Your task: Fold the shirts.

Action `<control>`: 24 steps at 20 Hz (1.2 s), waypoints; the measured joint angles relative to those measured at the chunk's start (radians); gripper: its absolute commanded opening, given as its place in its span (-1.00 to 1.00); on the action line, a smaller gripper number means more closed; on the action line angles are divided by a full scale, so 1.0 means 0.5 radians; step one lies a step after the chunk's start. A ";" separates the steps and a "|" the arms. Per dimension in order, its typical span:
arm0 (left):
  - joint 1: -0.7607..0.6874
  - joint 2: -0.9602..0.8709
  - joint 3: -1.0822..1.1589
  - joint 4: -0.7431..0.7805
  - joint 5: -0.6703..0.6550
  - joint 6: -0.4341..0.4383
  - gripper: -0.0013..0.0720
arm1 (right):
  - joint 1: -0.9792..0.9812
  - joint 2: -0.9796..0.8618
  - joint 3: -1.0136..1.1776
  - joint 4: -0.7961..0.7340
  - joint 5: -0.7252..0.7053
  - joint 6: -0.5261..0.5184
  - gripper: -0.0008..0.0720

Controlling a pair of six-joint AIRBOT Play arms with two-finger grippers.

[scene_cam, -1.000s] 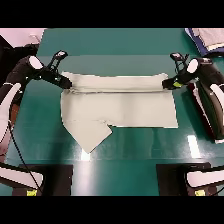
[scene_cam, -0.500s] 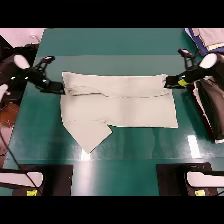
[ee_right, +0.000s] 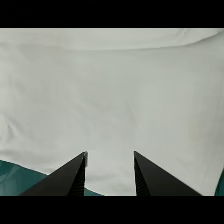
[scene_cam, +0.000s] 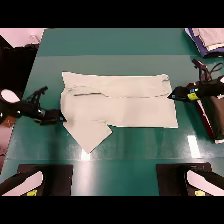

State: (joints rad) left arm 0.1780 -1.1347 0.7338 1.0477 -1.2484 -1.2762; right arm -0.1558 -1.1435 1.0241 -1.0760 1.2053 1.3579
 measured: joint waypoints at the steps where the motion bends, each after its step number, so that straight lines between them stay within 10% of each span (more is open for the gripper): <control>1: 0.006 0.027 -0.076 -0.013 0.021 -0.005 0.85 | -0.007 0.027 -0.028 -0.002 -0.018 -0.002 -0.01; 10: -0.150 0.095 -0.340 -0.249 0.287 -0.021 0.84 | -0.018 0.102 -0.099 0.022 -0.046 -0.012 -0.02; 11: -0.189 0.097 -0.346 -0.259 0.325 -0.035 0.59 | -0.018 0.104 -0.101 0.022 -0.045 -0.012 -0.02; 13: -0.251 0.091 -0.363 -0.242 0.414 -0.053 -0.53 | -0.018 0.106 -0.101 0.022 -0.025 -0.012 -0.02; 14: -0.270 0.092 -0.365 -0.228 0.433 -0.062 -0.67 | -0.018 0.106 -0.102 0.021 -0.008 -0.012 -0.02; 24: -0.317 0.096 -0.238 -0.248 0.290 -0.061 -0.89 | -0.542 0.107 -0.360 0.002 0.270 -0.098 -0.02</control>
State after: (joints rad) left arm 0.0193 -1.0866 0.6147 0.9237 -1.1034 -1.3067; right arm -0.4267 -1.0901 0.8440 -1.0748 1.3403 1.3087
